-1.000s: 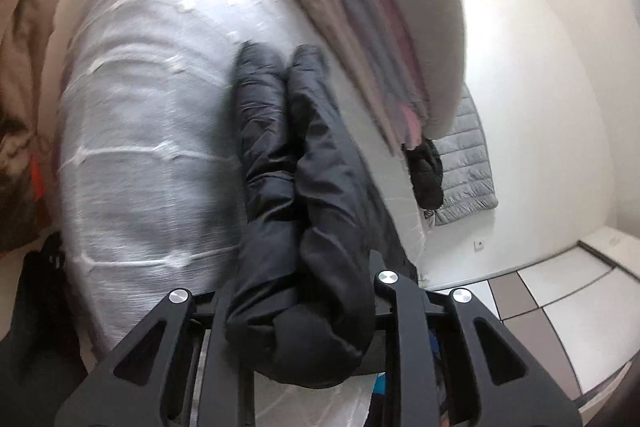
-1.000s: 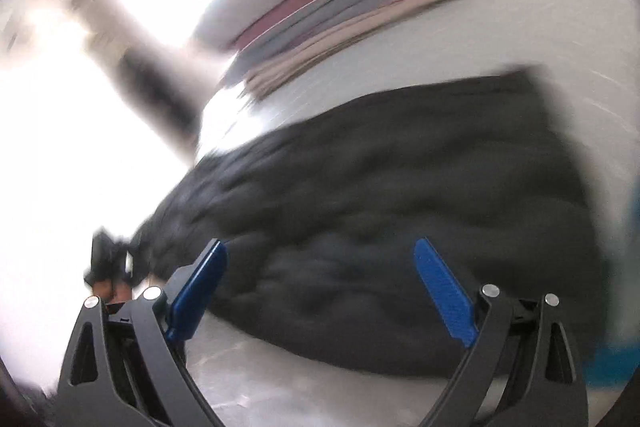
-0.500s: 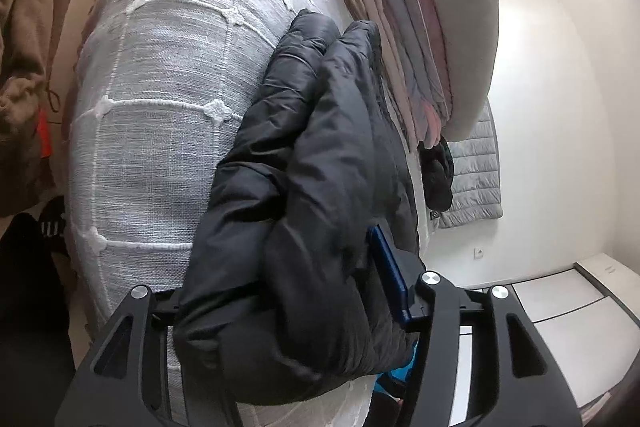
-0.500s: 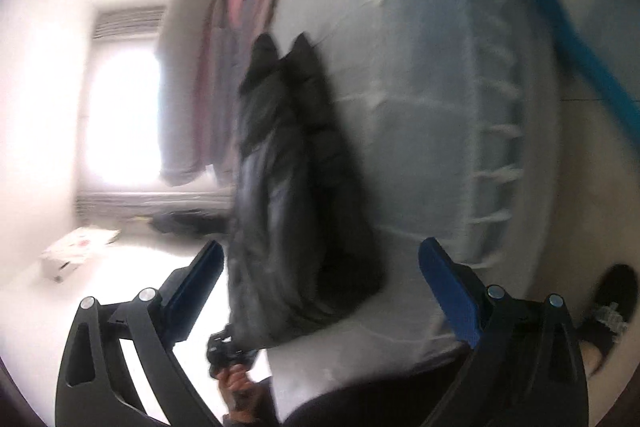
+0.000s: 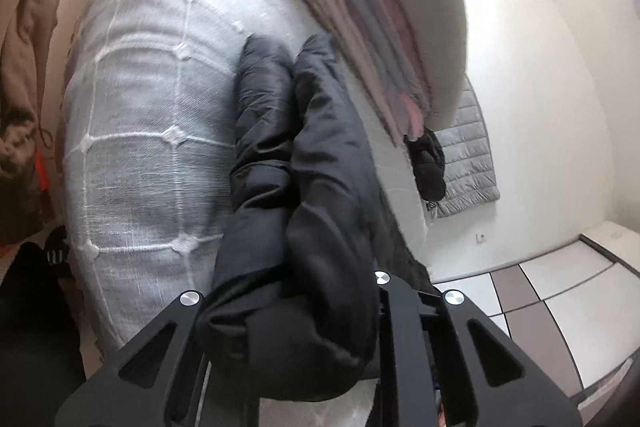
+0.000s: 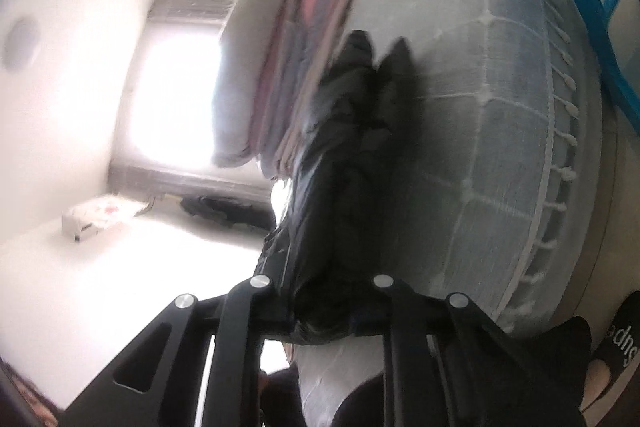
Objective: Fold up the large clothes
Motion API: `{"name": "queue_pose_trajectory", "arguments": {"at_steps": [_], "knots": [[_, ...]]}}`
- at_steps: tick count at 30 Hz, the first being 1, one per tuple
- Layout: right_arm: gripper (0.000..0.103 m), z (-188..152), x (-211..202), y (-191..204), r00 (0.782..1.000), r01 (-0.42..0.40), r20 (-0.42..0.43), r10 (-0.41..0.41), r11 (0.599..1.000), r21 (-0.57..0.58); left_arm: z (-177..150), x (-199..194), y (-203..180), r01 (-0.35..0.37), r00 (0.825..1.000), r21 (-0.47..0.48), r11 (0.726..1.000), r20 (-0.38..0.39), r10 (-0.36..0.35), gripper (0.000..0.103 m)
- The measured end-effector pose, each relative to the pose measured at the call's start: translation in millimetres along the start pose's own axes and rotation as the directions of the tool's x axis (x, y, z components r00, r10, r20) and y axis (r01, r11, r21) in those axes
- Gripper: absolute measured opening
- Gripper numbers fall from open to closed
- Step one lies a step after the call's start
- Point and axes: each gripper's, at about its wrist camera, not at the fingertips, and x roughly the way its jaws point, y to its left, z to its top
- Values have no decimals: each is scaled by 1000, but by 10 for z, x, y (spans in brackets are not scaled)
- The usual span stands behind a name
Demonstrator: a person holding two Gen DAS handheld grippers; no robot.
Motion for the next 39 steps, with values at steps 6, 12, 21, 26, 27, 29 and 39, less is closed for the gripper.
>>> {"name": "queue_pose_trajectory", "arguments": {"at_steps": [6,12,21,26,27,29,39], "knots": [[34,-166,-165,-386,976,209,-77,-204,977,52,-136,-135,87,-30,999,-5,1000,-43,30,16],[42,-77,-361,237,912,397,170,-372,906,-146,-214,-69,497,-49,996,-116,992,-86,39,40],[57,-294,2126,1731,879,325,-33,-475,649,-688,-234,109,649,-6,998,-163,987,-63,-4,52],[59,-387,3427,1470,708,394,-69,-703,474,-788,-218,64,741,16,999,-160,987,-35,-22,52],[63,-405,3604,1333,665,401,-81,-742,446,-800,-220,63,749,24,999,-159,987,-31,-30,48],[64,-374,3744,1156,654,399,-86,-752,439,-805,-213,60,754,38,999,-154,987,-28,-43,44],[85,-764,2800,1596,767,337,-121,-630,556,-760,-205,7,668,53,999,-121,991,0,-53,28]]}}
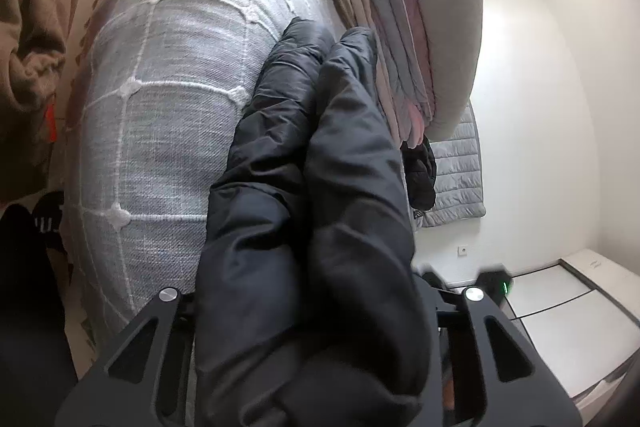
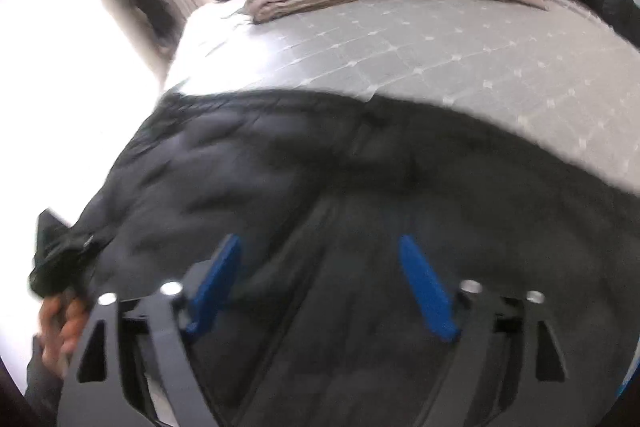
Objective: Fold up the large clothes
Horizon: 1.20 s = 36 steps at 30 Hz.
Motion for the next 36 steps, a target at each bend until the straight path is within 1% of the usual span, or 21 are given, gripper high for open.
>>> {"name": "queue_pose_trajectory", "arguments": {"at_steps": [3,4,6,7,9,11,12,13,15,17,18,20,22,25,28,29,31,32,33,34,36], "knots": [[88,-326,289,-30,995,-5,-100,3,1000,-21,-3,20,-22,-11,1000,4,1000,6,11,27],[88,-364,322,-71,995,-28,-94,27,999,-16,-3,28,-47,-16,1000,6,1000,9,16,27],[88,-340,209,-245,991,-108,-65,115,988,110,18,106,-131,-34,999,16,999,16,33,26],[88,-327,120,-276,990,-129,-42,136,982,138,17,106,-151,-39,999,21,999,19,39,25],[88,-330,-192,-199,985,-169,39,166,980,106,21,79,-167,-39,999,24,999,22,38,24],[88,-424,-356,-81,988,-150,51,148,988,37,15,50,-238,-38,999,44,998,29,37,23],[89,-485,-337,-42,991,-132,30,131,991,15,13,35,-275,-40,999,55,998,33,38,23],[90,-524,-268,-24,994,-105,0,105,994,-1,8,24,-313,-41,999,64,997,37,39,23],[91,-714,69,-25,993,-26,-119,18,998,-65,6,4,-427,-35,999,82,996,45,31,22],[91,-706,73,17,994,-14,-111,4,996,-88,-15,-18,-591,-33,998,107,994,58,27,21],[91,-672,2,4,994,-70,-94,63,996,-64,-50,-64,-658,-34,998,125,992,62,26,20],[91,-587,-210,-139,980,-197,-17,197,980,26,-76,-85,-871,-39,997,175,984,68,28,20],[91,-527,-413,-362,975,-218,63,213,972,86,-105,-87,-1079,-43,997,220,975,70,28,20],[91,-509,-565,-904,938,-344,141,318,908,238,-177,-70,-1402,-41,997,286,957,69,22,20],[91,-626,-633,-1522,882,-470,239,406,787,399,-301,-19,-1767,-42,998,369,928,67,18,20],[91,-680,-639,-1679,869,-494,257,422,753,435,-367,33,-1922,-41,998,405,913,62,17,20],[91,-744,-556,-1762,860,-510,270,433,717,475,-472,98,-2164,-43,998,463,885,51,22,20],[91,-795,-538,-1839,844,-535,283,455,691,486,-559,165,-2315,-43,999,501,864,42,25,20],[91,-850,-525,-1911,816,-576,308,489,653,491,-647,233,-2446,-40,999,534,845,32,27,20],[91,-878,-532,-1964,798,-600,325,507,630,493,-758,284,-2565,-36,999,563,826,20,30,20],[91,-979,-532,-2088,740,-670,384,552,551,498,-1011,474,-2838,-18,999,631,776,-19,39,20]]}}
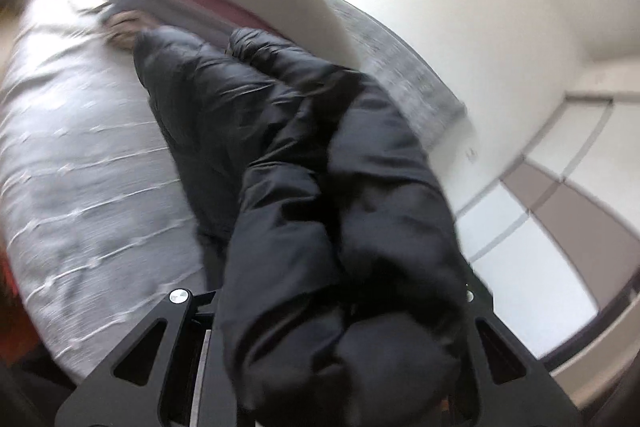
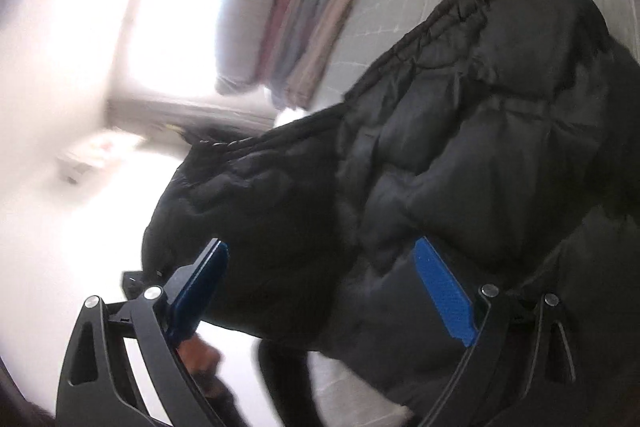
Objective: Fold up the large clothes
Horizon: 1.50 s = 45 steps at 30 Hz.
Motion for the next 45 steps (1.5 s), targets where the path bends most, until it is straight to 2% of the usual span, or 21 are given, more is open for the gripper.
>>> {"name": "queue_pose_trajectory", "arguments": {"at_steps": [4,8,10,11,12,14,16,19,21,24,27,30,33,35,37,38,42,45], "knots": [[91,63,-158,-231,987,-158,43,154,983,92,-138,454,-586,79,992,100,992,-101,-69,20],[96,88,-330,-385,943,-326,125,309,933,151,-393,1063,-979,148,970,138,979,-213,-116,20],[96,101,-467,-460,923,-375,157,351,912,164,-569,1405,-1106,181,951,135,974,-278,-138,20],[96,108,-509,-526,915,-394,170,366,903,172,-727,1670,-1163,200,927,123,972,-345,-147,20],[96,104,-581,-626,907,-410,184,378,894,181,-821,1814,-1187,205,912,126,971,-385,-143,21],[96,112,-654,-789,894,-436,214,395,875,208,-1112,2147,-1218,192,873,150,970,-477,-99,23],[96,111,-703,-909,893,-436,229,387,871,229,-1302,2320,-1216,193,846,183,964,-529,-70,25],[96,94,-775,-1022,897,-429,230,379,871,240,-1425,2367,-1246,201,832,236,951,-553,-39,33],[96,97,-825,-1042,904,-412,227,362,880,238,-1424,2373,-1279,216,821,255,942,-571,-34,45],[96,139,-876,-1008,921,-373,211,328,899,231,-1404,2368,-1276,221,815,293,930,-579,-11,53],[96,140,-983,-868,952,-279,186,245,942,189,-1490,2250,-1343,238,813,321,916,-583,-7,59],[96,91,-1218,-588,976,-107,200,86,990,93,-1487,2227,-1340,255,804,318,913,-595,-17,62],[96,19,-1525,-241,958,43,283,-39,999,-7,-1461,2209,-1338,259,801,302,918,-597,-30,63],[96,-35,-1706,41,941,86,335,-55,993,-79,-1479,2157,-1418,254,810,312,915,-586,-25,63],[96,-54,-1720,301,942,89,333,-38,986,-138,-1513,2109,-1494,246,824,342,907,-566,-10,63],[96,-72,-1702,439,951,81,309,-23,981,-175,-1556,2082,-1604,240,829,361,901,-560,3,64],[96,-114,-1324,842,985,33,171,13,965,-261,-1624,1913,-1695,231,838,435,870,-544,49,65],[96,-105,-1018,1029,997,37,76,-16,959,-280,-1655,1780,-1745,229,843,478,848,-533,73,66]]}}
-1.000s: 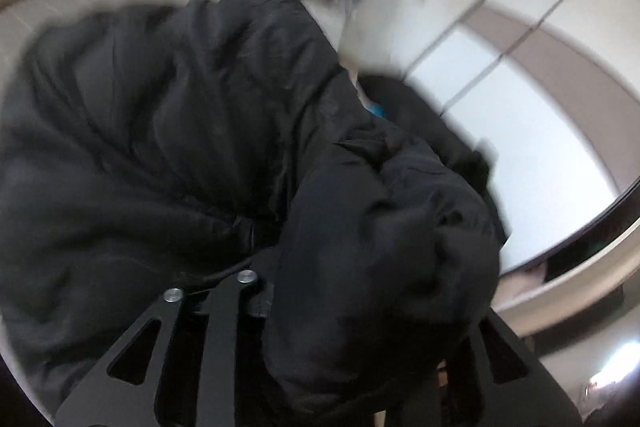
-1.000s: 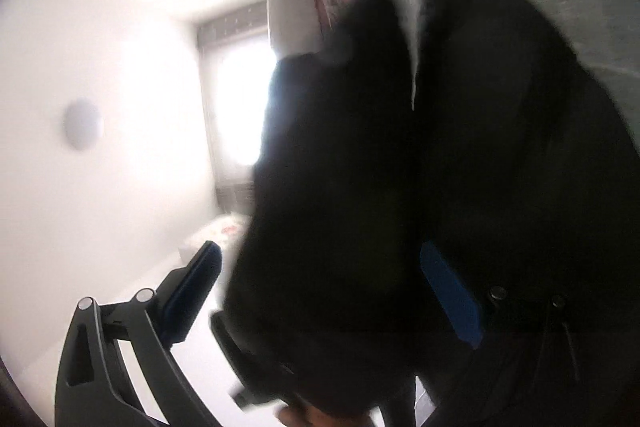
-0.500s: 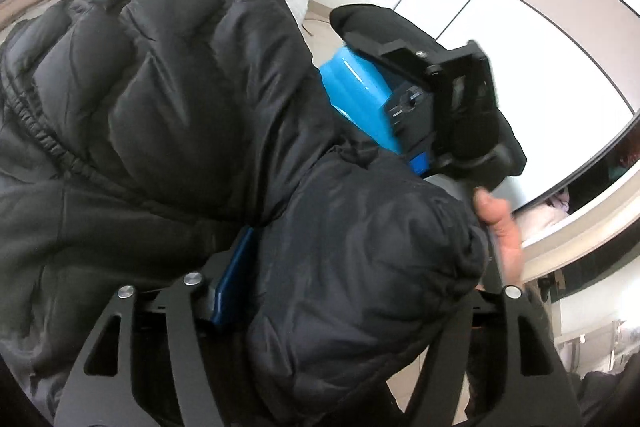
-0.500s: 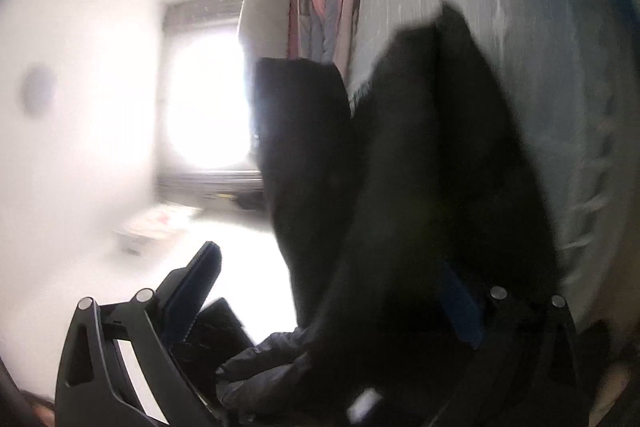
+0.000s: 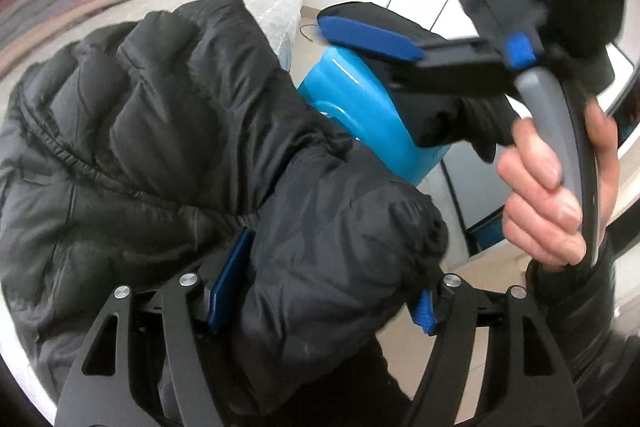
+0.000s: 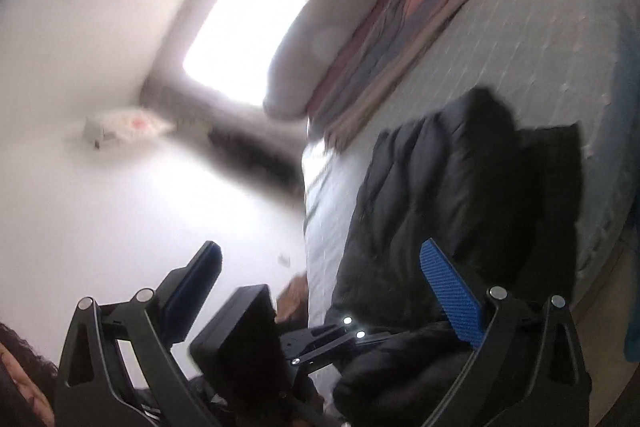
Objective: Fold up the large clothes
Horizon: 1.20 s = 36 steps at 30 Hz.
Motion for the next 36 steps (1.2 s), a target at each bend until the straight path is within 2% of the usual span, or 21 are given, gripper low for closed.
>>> {"name": "queue_pose_trajectory", "arguments": {"at_steps": [5,7,17,20,22,25,26,28,31,34,36], "knots": [[96,-33,388,-35,991,53,-120,-52,999,10,-32,-128,-134,-58,998,73,996,1,58,66],[96,-89,418,-232,988,77,-139,-73,997,24,-58,-157,-179,-78,997,93,993,4,78,66],[96,-220,273,-759,979,147,-156,-131,984,100,-163,-295,-360,-192,981,191,963,28,190,66],[96,-245,232,-813,978,158,-158,-140,981,111,-171,-336,-356,-212,977,206,955,37,209,66],[96,-271,149,-766,983,137,-140,-121,984,114,-187,-380,-352,-218,976,208,954,41,214,66],[96,-313,23,-637,990,66,-130,-52,992,104,-221,-524,-223,-251,968,178,952,68,242,66],[96,-350,8,-602,989,65,-140,-52,994,88,-216,-543,-155,-257,966,165,952,73,248,66],[96,-415,13,-617,981,112,-168,-100,991,66,-219,-620,-1,-279,959,122,953,84,270,66],[96,-529,55,-902,966,183,-205,-160,978,100,-221,-710,292,-294,953,28,955,85,290,67],[96,-630,115,-1229,941,287,-222,-255,950,124,-242,-711,590,-293,952,-69,954,66,298,67],[96,-712,180,-1424,946,273,-226,-233,947,168,-273,-626,747,-292,954,-100,951,36,297,68]]}}
